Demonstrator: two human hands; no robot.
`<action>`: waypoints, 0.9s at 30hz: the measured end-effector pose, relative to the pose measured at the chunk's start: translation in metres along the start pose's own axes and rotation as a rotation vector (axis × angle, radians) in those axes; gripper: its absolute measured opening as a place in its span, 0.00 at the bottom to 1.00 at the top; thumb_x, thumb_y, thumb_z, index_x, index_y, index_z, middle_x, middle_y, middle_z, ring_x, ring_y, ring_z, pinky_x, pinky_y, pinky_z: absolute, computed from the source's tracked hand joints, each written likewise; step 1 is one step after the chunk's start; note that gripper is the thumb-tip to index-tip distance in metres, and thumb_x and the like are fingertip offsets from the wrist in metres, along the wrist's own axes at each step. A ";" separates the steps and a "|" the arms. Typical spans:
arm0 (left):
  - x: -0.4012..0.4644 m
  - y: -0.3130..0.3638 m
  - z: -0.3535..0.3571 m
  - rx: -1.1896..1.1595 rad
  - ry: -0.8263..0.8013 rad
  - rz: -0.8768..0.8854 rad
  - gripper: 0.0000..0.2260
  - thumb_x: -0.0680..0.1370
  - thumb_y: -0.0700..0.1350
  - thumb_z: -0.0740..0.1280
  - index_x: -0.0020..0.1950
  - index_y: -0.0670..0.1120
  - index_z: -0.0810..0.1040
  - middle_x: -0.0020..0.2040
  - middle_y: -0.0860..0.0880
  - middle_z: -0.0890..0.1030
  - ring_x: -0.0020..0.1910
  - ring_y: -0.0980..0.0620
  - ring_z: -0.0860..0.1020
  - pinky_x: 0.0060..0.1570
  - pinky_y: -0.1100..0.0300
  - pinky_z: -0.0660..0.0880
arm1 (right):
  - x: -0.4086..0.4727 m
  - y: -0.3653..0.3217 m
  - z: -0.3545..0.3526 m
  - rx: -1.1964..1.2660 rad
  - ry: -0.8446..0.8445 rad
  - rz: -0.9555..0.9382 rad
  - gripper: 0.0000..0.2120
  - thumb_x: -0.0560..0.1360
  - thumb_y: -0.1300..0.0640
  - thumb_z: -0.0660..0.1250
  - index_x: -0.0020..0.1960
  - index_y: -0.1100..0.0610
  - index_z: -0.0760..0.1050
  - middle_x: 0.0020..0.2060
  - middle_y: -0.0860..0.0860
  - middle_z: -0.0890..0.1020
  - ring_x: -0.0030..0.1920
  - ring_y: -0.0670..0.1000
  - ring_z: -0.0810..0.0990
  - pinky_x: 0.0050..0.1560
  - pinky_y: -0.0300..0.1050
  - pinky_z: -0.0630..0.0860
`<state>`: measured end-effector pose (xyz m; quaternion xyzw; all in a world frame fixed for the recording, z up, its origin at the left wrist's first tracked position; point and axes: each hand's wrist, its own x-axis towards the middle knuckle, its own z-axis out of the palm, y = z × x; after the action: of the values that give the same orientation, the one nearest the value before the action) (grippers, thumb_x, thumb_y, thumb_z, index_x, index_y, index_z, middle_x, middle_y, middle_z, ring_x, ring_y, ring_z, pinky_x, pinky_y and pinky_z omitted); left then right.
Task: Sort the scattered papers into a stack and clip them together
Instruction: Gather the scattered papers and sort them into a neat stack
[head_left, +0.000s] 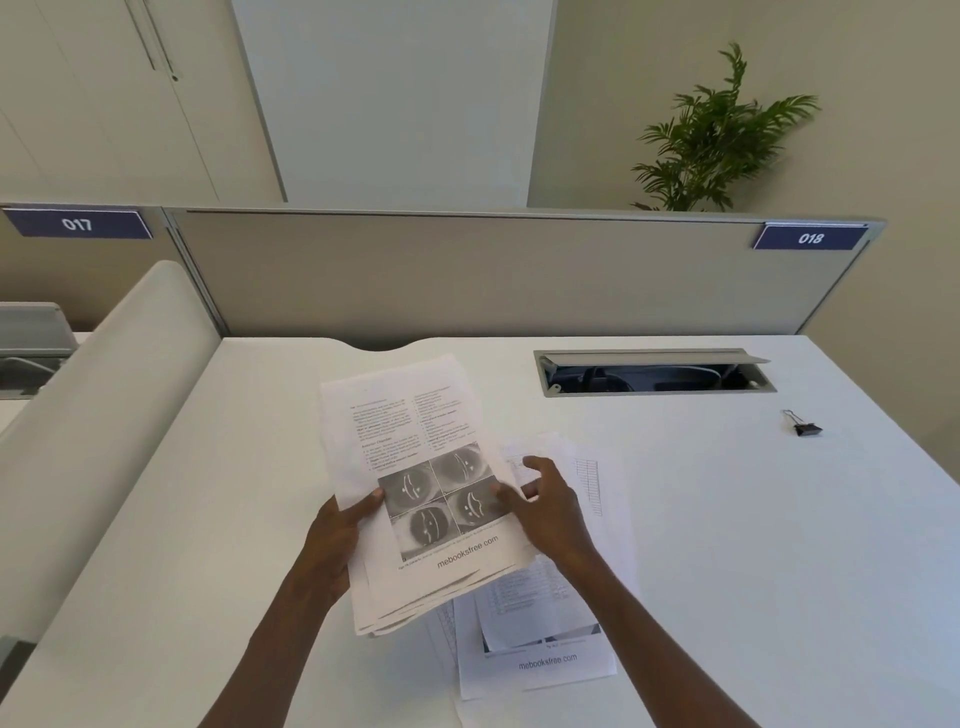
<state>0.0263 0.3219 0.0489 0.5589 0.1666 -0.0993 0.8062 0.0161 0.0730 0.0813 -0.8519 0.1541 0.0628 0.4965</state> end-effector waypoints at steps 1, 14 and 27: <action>0.000 0.000 -0.003 -0.007 0.004 -0.009 0.11 0.78 0.37 0.67 0.60 0.43 0.81 0.55 0.44 0.85 0.48 0.47 0.86 0.40 0.58 0.82 | 0.004 0.006 -0.002 0.030 0.042 0.062 0.29 0.73 0.39 0.67 0.68 0.53 0.68 0.53 0.52 0.82 0.55 0.54 0.80 0.57 0.50 0.77; 0.000 -0.003 -0.018 -0.030 0.038 -0.033 0.11 0.78 0.38 0.67 0.60 0.44 0.81 0.54 0.44 0.86 0.46 0.48 0.86 0.38 0.57 0.82 | 0.009 0.097 -0.010 -0.708 0.199 0.339 0.42 0.61 0.31 0.74 0.60 0.60 0.66 0.59 0.57 0.73 0.62 0.58 0.72 0.57 0.52 0.73; 0.001 -0.003 -0.013 -0.039 0.028 -0.026 0.10 0.79 0.37 0.67 0.58 0.44 0.81 0.52 0.45 0.86 0.45 0.48 0.86 0.38 0.57 0.82 | 0.016 0.090 -0.003 -0.528 0.142 0.353 0.35 0.60 0.48 0.82 0.56 0.60 0.67 0.54 0.57 0.81 0.57 0.59 0.80 0.55 0.52 0.78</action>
<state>0.0246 0.3334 0.0419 0.5424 0.1871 -0.0988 0.8131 0.0018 0.0260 0.0044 -0.9136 0.3121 0.1264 0.2278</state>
